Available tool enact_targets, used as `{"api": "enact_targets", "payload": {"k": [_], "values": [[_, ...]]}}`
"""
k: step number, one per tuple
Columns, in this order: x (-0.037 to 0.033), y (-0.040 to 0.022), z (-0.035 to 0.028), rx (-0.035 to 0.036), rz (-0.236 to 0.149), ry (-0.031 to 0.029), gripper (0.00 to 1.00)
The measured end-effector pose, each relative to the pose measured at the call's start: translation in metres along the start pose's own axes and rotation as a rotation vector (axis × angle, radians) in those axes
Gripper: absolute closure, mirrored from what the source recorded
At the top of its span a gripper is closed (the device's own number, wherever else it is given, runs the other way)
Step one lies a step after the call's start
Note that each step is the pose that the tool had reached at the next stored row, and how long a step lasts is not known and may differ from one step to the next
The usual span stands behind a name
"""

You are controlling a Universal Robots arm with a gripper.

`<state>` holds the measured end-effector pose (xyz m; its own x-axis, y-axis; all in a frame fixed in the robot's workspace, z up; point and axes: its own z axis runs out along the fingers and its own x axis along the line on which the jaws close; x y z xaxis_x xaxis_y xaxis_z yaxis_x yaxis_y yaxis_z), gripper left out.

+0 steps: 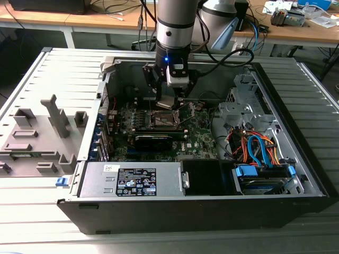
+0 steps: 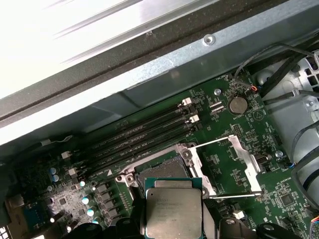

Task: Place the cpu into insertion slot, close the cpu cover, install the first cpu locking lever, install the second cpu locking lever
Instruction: 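Place the cpu into insertion slot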

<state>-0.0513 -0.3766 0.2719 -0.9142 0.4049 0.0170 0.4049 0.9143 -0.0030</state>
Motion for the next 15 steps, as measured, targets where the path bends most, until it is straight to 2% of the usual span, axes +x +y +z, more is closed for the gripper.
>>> {"api": "enact_targets", "payload": {"k": [15], "values": [[0.0,0.0,0.0,-0.0005,0.031,0.0001,0.45]]}}
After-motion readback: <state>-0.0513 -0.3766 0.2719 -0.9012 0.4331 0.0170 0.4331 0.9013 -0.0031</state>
